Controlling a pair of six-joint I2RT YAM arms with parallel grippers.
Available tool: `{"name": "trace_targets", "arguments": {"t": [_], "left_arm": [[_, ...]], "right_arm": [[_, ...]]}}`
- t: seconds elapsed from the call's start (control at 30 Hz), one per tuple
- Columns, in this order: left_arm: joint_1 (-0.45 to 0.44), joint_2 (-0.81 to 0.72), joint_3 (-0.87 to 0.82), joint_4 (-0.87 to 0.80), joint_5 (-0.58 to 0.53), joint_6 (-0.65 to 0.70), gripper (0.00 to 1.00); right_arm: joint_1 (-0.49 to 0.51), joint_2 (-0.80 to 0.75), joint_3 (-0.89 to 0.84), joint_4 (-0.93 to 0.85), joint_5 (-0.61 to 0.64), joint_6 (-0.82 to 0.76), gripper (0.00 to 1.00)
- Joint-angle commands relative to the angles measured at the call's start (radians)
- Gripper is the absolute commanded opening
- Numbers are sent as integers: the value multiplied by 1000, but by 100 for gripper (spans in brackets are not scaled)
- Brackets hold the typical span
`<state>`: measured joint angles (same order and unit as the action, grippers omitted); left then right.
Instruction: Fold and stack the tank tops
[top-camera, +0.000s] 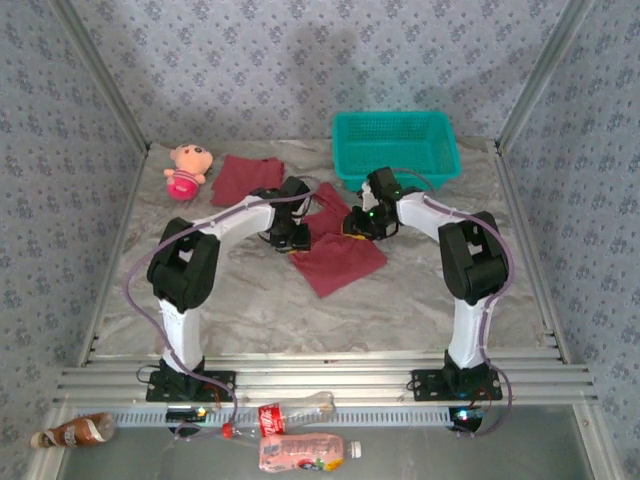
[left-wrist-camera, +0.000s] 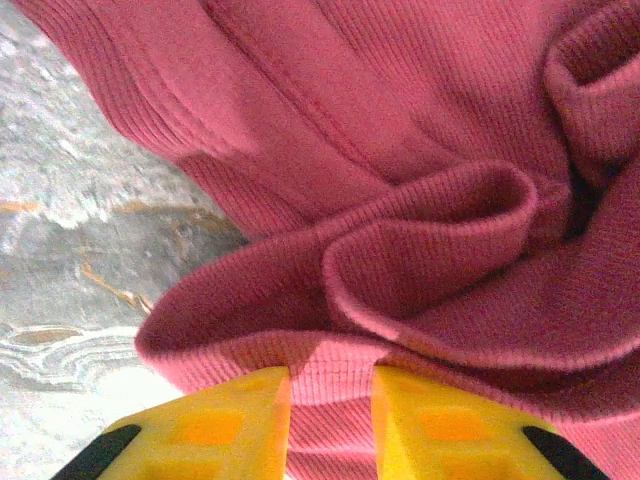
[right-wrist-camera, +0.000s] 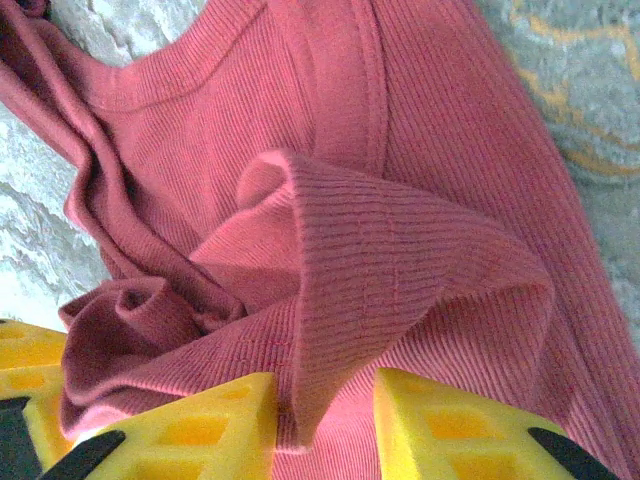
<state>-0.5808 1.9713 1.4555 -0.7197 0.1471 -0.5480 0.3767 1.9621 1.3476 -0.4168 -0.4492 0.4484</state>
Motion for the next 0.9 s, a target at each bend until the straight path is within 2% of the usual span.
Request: {"name": "trace_targets", "arguments": {"t": [0.0, 0.13, 0.23, 0.33, 0.4, 0.47, 0.57, 0.73, 0.87], "left_arm": [[22, 33, 51, 4, 25, 40, 23], [38, 41, 55, 35, 80, 30, 19], [39, 44, 72, 25, 84, 41, 13], [39, 40, 97, -30, 64, 56, 12], [38, 33, 119, -100, 10, 61, 19], [41, 13, 123, -144, -40, 63, 33], [43, -18, 92, -158, -59, 55, 44], [55, -55, -65, -13, 29, -20, 47], [68, -65, -137, 142, 81, -59, 48]], "right_arm": [[0, 39, 29, 71, 10, 16, 33], [-5, 41, 32, 133, 28, 30, 34], [-12, 23, 27, 103, 49, -21, 34], [-30, -28, -22, 114, 59, -40, 35], [-37, -66, -45, 99, 87, -79, 38], [-39, -104, -68, 74, 97, -125, 41], [-48, -161, -119, 50, 106, -179, 45], [-56, -230, -209, 2, 104, -263, 51], [-69, -263, -271, -8, 93, -277, 52]]}}
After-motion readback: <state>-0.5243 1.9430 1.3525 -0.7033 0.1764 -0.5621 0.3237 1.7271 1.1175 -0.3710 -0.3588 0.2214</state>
